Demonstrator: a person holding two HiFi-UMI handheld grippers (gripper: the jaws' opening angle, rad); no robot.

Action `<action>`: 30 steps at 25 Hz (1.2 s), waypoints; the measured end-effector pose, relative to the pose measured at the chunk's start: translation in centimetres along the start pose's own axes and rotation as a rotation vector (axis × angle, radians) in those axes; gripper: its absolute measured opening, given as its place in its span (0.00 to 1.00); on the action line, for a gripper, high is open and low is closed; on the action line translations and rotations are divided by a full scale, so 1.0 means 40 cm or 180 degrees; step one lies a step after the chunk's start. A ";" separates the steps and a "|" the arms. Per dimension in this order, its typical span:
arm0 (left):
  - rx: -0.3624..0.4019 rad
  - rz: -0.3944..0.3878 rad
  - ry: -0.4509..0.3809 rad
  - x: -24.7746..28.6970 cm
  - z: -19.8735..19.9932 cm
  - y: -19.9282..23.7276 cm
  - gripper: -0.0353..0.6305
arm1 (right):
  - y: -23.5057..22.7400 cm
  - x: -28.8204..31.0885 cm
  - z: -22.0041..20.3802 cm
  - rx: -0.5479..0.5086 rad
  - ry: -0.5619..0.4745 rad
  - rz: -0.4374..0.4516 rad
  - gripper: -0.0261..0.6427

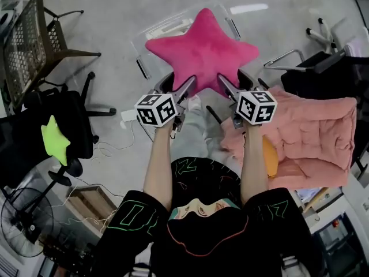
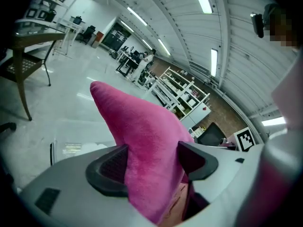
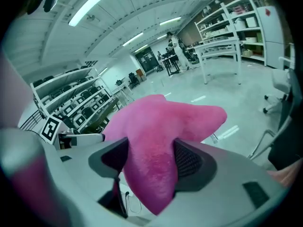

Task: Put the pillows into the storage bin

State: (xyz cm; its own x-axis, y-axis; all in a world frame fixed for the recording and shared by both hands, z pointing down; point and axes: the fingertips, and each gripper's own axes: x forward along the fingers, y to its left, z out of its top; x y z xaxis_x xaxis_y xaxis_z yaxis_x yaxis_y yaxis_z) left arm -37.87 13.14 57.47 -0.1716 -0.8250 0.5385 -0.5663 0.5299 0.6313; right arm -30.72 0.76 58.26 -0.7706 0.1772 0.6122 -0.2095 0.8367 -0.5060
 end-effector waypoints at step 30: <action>0.1357 -0.1564 0.1212 0.261 -0.336 -0.614 0.04 | -0.355 -0.593 -0.288 0.1186 -0.0914 -0.1877 0.04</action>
State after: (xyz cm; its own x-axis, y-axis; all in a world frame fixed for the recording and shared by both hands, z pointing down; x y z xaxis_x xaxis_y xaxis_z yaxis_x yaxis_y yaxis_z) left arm -14.90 -5.83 55.07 0.4281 -0.7808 0.4550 -0.7819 -0.0675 0.6198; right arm -2.53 -9.35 57.94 -0.5835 -0.4306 0.6886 -0.7864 0.5113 -0.3466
